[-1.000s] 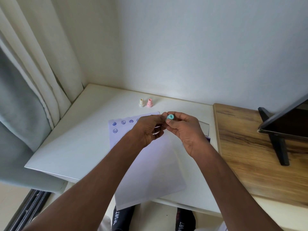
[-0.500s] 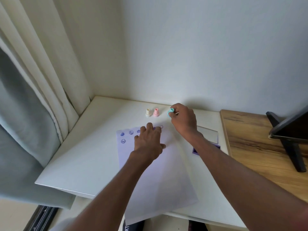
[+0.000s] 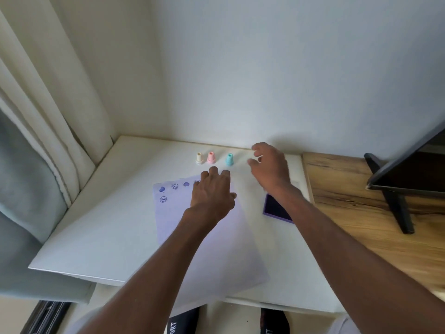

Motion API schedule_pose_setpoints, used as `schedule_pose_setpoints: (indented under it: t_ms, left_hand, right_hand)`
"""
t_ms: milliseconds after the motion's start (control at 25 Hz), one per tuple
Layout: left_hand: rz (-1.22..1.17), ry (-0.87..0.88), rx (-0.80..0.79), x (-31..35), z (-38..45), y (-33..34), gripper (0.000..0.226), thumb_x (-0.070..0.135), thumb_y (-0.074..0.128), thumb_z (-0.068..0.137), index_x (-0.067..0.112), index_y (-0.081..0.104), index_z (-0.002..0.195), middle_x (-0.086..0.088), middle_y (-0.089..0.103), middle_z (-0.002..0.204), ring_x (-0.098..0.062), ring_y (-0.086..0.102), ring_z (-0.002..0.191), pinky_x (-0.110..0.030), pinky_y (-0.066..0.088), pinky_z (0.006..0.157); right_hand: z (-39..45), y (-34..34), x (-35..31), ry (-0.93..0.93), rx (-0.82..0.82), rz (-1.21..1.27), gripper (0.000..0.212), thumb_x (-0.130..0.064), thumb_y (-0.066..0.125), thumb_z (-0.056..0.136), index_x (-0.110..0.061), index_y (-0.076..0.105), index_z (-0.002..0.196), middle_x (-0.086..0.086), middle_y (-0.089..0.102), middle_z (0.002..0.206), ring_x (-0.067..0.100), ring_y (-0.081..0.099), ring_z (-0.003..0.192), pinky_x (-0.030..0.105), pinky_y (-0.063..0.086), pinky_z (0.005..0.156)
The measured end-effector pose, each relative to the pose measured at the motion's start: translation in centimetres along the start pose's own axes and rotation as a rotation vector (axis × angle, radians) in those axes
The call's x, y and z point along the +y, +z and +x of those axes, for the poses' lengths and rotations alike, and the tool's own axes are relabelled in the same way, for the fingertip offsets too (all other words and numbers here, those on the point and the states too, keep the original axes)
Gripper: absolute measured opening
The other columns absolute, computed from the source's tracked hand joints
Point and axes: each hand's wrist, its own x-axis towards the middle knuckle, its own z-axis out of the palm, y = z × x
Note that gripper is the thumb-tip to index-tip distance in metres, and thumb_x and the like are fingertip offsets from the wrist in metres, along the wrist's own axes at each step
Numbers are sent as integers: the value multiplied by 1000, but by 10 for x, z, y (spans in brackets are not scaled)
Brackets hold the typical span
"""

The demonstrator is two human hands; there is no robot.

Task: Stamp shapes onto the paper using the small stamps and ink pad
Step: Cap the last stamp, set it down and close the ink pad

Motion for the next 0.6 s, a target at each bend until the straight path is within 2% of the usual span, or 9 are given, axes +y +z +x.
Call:
schedule_pose_setpoints:
  t_ms: [80,240,360,440,600]
  left_hand:
    - [-79,74,-18,15,-1,4,51,41,70,91,16,55,133,-10,52,130,-30,49,122,-44,50,93]
    - [-91,184,-100,48,-5,20,66,54,76,82,18,53,132,-6,53,126,-28,49,118,-44,51,92]
    - [-38,207,-69,66,-4,33,77,60,78,76,17,48,132,-3,53,125,-27,49,116,-41,49,91]
    - [-14,232,-54,73,-4,41,81,60,78,75,22,44,137,-3,52,125,-27,49,115,-40,48,91]
    - [21,268,-68,76,0,50,82,54,77,79,29,39,147,-2,51,129,-28,48,116,-40,45,90]
  right_hand:
    - [-20,-33,32,45,39,-104,35,-19,73,91,-23,68,126,1,70,128,23,68,112,33,54,91]
    - [-45,-75,80,150,-115,-203,48,-28,79,89,-25,63,134,4,68,134,27,67,111,32,50,85]
    - [-40,-71,83,90,-233,-273,54,-29,79,88,-27,60,139,4,65,139,30,64,118,41,53,95]
    - [-35,-65,84,49,-249,-310,54,-28,79,88,-26,61,138,1,63,141,29,62,120,46,51,101]
    - [-25,-55,91,8,-217,-369,57,-25,81,84,-27,62,137,-2,61,136,26,61,119,45,45,99]
